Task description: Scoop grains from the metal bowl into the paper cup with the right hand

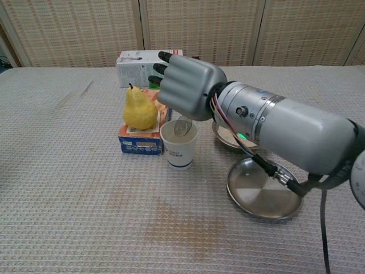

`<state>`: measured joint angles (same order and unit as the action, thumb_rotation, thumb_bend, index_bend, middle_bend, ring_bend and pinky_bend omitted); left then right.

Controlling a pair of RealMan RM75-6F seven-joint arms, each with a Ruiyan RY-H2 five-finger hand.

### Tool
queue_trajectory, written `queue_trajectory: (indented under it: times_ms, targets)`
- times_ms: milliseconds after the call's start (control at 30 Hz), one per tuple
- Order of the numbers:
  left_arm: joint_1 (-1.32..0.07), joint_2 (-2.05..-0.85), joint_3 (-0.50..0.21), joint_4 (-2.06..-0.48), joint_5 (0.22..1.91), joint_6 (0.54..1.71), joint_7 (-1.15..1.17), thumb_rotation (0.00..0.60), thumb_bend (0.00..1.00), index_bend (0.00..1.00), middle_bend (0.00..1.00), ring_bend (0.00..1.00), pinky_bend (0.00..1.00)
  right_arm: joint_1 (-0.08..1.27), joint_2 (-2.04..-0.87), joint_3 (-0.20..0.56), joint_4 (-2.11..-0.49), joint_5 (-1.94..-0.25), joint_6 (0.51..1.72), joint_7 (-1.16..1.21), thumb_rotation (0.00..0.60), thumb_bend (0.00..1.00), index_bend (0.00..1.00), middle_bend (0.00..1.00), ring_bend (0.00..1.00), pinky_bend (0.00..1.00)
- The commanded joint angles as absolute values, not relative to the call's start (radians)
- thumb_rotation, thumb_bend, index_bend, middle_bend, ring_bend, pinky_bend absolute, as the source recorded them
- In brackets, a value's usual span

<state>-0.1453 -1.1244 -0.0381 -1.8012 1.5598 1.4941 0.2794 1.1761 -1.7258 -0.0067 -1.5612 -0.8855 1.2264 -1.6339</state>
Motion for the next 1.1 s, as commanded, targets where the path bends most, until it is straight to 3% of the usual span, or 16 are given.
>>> queue_trajectory:
  times_ms: [33,233,500,700,933,1100]
  targets:
    - [-0.144,-1.123,-0.038,-1.802,1.561,1.496,0.277,0.600,0.44,0.00,0.00,0.00,0.07,1.189,-1.740,-0.040,-1.551,-0.951,1.246,-1.685,0.600,0.34,0.71,0.06,0.00,0.00]
    - [-0.152,-1.103,-0.022,-1.822,1.568,1.462,0.196,0.600,0.44,0.00,0.00,0.00,0.07,1.195,-1.738,-0.084,-1.553,-1.024,1.255,-1.788,0.600,0.34,0.71,0.06,0.00,0.00]
    - [-0.150,-1.095,-0.022,-1.822,1.582,1.472,0.187,0.600,0.44,0.00,0.00,0.00,0.07,1.185,-1.735,-0.112,-1.587,-1.001,1.268,-1.927,0.600,0.35,0.71,0.06,0.00,0.00]
    - [-0.148,-1.096,-0.021,-1.822,1.590,1.477,0.194,0.600,0.44,0.00,0.00,0.00,0.07,1.167,-1.723,-0.105,-1.635,-0.997,1.299,-1.975,0.600,0.35,0.71,0.06,0.00,0.00]
    - [-0.139,-1.098,-0.021,-1.820,1.599,1.494,0.209,0.600,0.44,0.00,0.00,0.00,0.07,1.060,-1.658,-0.028,-1.681,-1.033,1.377,-1.663,0.600,0.35,0.70,0.06,0.00,0.00]
    - [-0.138,-1.101,-0.022,-1.820,1.595,1.495,0.221,0.600,0.44,0.00,0.00,0.00,0.07,0.934,-1.566,0.058,-1.805,-0.923,1.370,-1.299,0.600,0.34,0.66,0.06,0.00,0.00]
